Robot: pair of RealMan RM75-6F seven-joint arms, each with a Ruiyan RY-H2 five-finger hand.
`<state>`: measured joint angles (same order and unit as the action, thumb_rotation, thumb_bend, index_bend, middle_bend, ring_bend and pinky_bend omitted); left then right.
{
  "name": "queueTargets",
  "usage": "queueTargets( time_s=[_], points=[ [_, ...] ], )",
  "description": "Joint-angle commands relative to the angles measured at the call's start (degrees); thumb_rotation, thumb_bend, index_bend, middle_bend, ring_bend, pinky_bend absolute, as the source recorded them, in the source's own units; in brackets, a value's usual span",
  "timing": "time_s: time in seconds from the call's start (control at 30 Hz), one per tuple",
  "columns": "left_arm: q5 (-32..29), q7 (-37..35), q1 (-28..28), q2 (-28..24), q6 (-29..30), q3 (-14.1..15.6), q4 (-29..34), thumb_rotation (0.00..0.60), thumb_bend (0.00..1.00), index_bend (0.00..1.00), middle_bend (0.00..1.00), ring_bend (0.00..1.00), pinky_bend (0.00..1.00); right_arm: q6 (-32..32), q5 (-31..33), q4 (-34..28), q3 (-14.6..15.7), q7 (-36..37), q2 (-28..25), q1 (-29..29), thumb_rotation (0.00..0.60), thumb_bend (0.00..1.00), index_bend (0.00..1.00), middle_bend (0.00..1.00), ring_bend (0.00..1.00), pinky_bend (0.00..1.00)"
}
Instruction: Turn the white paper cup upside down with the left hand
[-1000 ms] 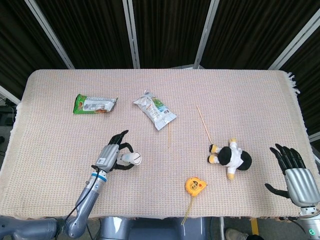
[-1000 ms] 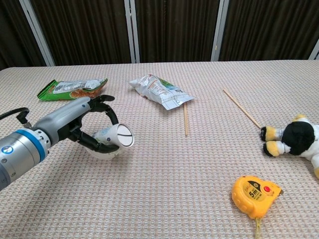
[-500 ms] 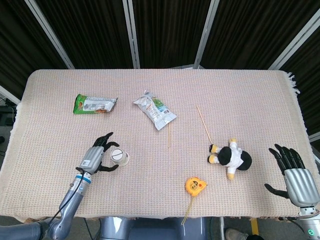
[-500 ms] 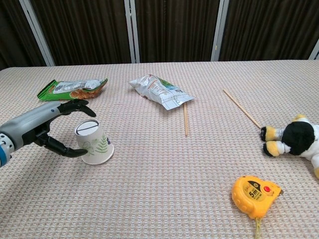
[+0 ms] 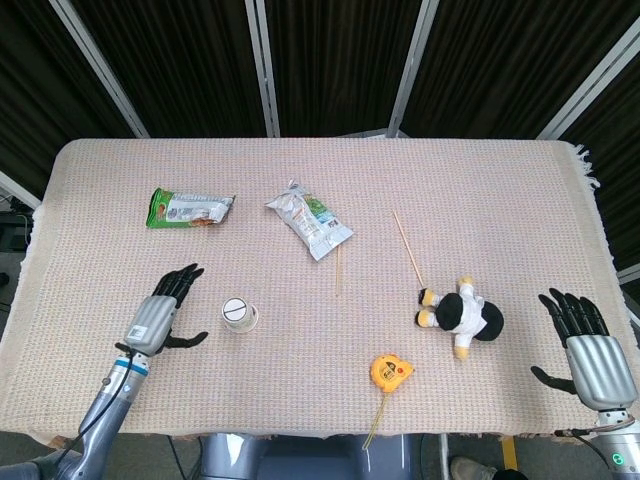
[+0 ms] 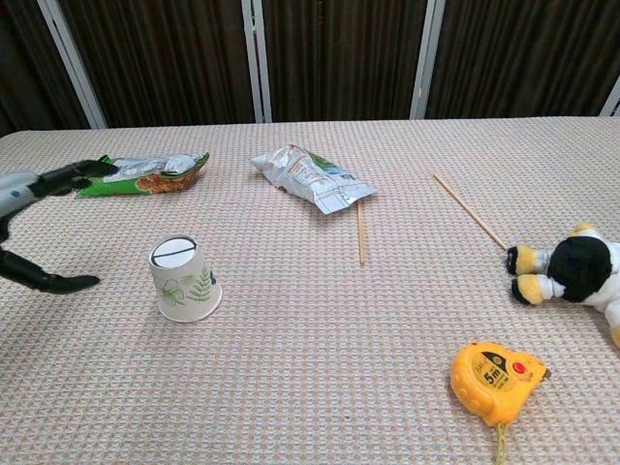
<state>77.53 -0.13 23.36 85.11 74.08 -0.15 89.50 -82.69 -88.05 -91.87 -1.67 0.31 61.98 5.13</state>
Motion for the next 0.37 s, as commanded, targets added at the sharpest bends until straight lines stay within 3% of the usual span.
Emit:
queueTargets(
  time_s=[0.03,0.37],
  points=[
    [5.8,10.6,-6.8,-5.0,12.3,3.2,-0.6,0.6,0.14,0.0,0.0,0.0,0.0,0.3,0.8,0.5,-0.6,-1.1,0.9,0.3,0.6,0.05,0.06,0.0,0.0,0.0],
    [7.1,19.7,-16.2,-10.2,23.7,5.2,0.9,0.6,0.13,0.0,0.0,0.0,0.0,-0.2,0.1,0.9,-0.5,-3.9,2.6,0.4,0.6,0.05,0.02,0.0,0.0,0.0]
  ],
)
